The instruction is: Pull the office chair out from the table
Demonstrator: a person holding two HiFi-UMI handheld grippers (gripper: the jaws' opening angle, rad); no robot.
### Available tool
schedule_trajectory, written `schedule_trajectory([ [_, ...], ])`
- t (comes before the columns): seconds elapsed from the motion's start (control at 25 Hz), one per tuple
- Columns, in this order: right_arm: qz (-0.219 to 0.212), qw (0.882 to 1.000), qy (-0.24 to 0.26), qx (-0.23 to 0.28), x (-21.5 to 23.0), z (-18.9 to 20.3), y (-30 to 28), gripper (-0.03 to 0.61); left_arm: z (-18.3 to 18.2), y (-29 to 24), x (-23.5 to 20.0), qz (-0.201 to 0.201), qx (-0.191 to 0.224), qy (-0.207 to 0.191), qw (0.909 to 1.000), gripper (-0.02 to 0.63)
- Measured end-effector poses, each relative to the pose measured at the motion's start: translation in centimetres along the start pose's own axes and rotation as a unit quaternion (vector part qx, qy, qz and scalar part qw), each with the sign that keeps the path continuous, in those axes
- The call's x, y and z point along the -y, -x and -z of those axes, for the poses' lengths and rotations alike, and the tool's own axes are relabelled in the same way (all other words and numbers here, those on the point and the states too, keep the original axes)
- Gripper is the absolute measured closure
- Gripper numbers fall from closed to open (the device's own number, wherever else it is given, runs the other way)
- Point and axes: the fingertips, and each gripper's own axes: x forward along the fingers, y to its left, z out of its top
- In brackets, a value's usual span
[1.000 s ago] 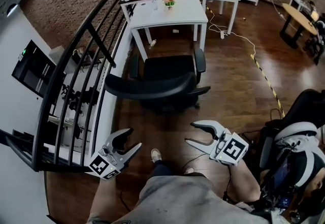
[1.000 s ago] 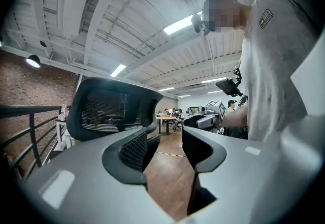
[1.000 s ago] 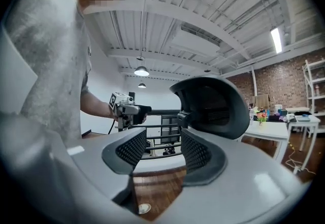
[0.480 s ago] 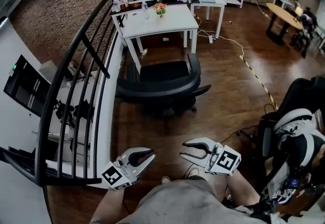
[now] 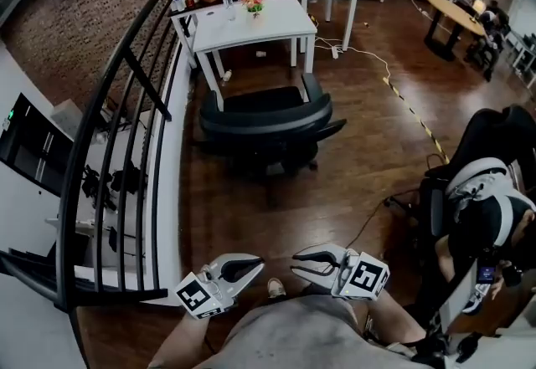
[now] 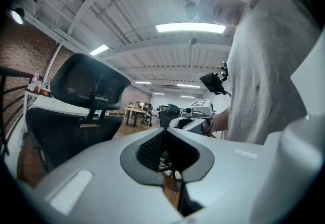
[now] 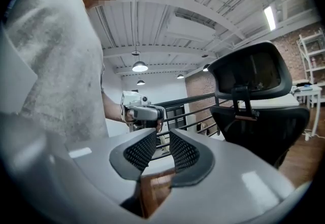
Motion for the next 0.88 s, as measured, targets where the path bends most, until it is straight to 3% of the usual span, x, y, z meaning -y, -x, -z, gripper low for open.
schedule_trajectory([
  [0.44, -0.025, 1.000, -0.015, -0.005, -3.0, 3.2, 2.0, 0.572, 1.6, -2.6, 4.8, 0.010, -0.006, 0.016, 0.9998, 0.614],
  [0.88, -0.039, 0.999, -0.011, -0.004, -3.3, 3.1, 3.1, 0.572, 1.7, -4.3, 6.1, 0.016, -0.004, 0.012, 0.9998, 0.614],
])
